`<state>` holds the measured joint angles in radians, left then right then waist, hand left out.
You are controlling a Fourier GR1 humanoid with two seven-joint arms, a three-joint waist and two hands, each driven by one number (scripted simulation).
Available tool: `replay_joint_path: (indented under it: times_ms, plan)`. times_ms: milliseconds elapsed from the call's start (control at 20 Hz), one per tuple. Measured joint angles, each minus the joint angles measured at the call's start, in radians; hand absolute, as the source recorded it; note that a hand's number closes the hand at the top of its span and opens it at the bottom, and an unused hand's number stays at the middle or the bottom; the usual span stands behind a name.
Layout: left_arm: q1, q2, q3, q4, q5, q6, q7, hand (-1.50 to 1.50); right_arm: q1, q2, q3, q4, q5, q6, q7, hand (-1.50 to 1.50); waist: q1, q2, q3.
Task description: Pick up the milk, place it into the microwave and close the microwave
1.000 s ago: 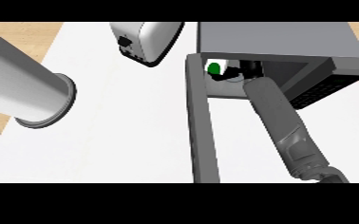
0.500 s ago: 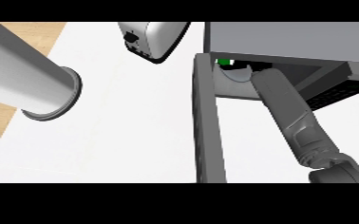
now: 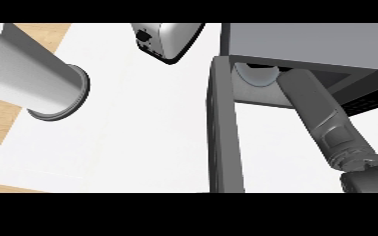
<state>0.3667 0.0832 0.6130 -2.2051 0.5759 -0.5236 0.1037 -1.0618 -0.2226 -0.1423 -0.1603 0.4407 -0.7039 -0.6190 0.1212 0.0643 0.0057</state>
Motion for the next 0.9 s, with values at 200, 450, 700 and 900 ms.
replay_joint_path:
  times_ms: [200, 450, 700, 900]
  plan:
    - [-0.011, 0.002, -0.004, 0.003, -0.018, -0.001, -0.003, -1.5, 0.002, -0.051, 0.009, 0.066, 0.03, -0.115, 0.102, -1.5, 0.011, 0.007, -0.003]
    - [-0.034, 0.013, -0.007, 0.009, -0.052, 0.007, -0.001, -1.5, -0.012, -0.053, 0.027, 0.076, 0.054, -0.139, 0.111, -1.5, 0.018, 0.007, 0.0]
    - [-0.046, 0.019, -0.029, 0.024, -0.07, -0.004, 0.006, -1.5, -0.021, -0.04, 0.026, 0.064, 0.052, -0.09, 0.06, -1.5, 0.018, 0.004, 0.002]
    - [-0.058, 0.026, -0.056, 0.041, -0.082, -0.031, 0.005, -1.5, -0.027, -0.021, 0.014, 0.056, 0.039, -0.039, 0.019, -1.5, 0.017, 0.004, 0.003]
